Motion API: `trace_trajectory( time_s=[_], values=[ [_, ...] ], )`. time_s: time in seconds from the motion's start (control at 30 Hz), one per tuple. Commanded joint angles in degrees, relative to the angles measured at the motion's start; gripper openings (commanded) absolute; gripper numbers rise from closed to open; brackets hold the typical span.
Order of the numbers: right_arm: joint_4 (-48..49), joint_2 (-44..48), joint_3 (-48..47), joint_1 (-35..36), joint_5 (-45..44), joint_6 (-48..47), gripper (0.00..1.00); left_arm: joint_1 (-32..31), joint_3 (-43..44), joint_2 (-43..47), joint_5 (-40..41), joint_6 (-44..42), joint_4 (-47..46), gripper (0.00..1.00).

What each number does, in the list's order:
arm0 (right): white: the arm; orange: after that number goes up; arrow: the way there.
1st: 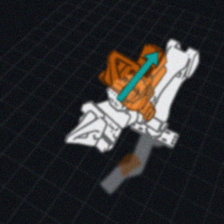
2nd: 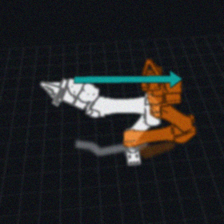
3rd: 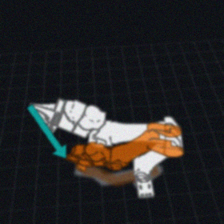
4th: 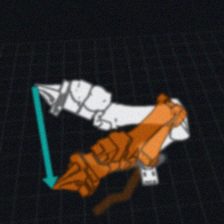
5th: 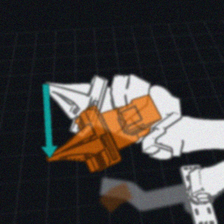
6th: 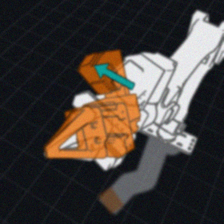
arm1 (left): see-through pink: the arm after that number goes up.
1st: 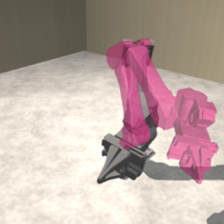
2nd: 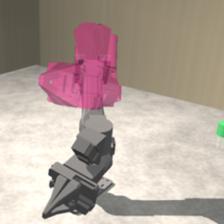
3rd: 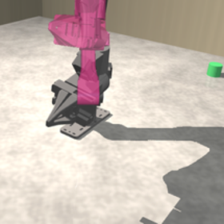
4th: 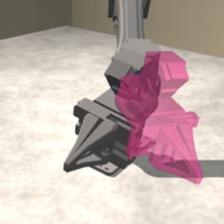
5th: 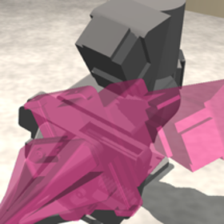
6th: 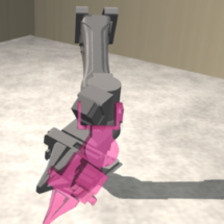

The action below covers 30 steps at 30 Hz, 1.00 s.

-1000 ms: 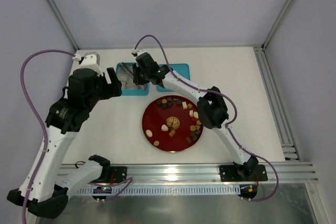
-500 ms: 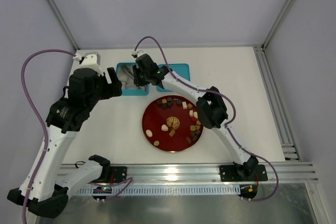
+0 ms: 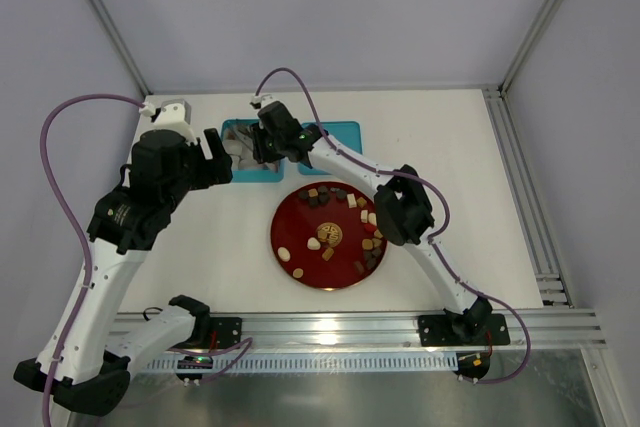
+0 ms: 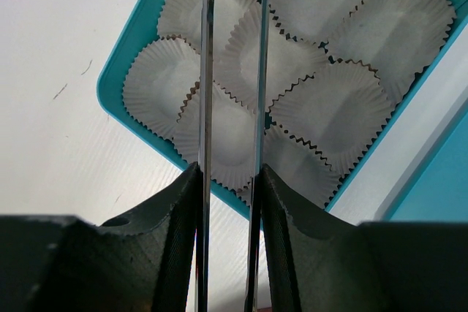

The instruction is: Pack the chocolate

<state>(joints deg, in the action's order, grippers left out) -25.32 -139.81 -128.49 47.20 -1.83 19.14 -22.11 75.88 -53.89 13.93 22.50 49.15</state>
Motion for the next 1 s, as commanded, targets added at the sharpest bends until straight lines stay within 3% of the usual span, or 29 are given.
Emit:
trace_trajectory(
  time_s=[0.0, 0.53, 0.83, 0.97],
  values=[
    [2.12, 1.64, -3.44, 0.35, -0.72, -0.77, 0.39, 0.14, -0.11, -0.25, -0.13, -0.35, -1.33, 0.8],
    [2.12, 9.81, -1.77, 0.35, -3.97, -2.44, 0.38, 0.14, 0.41, -0.69, 0.48, 0.0, -1.86, 0.8],
    [1.15, 26.85, 14.65, 0.26, -6.52, -1.83, 0.37, 0.14, 1.29, -1.48, 1.27, 0.26, -2.12, 0.8],
    [-1.48, 37.13, 28.25, 0.26, -6.35, -0.68, 0.35, 0.14, 1.2, -1.83, 1.19, 0.7, -2.74, 0.81]
  ],
)
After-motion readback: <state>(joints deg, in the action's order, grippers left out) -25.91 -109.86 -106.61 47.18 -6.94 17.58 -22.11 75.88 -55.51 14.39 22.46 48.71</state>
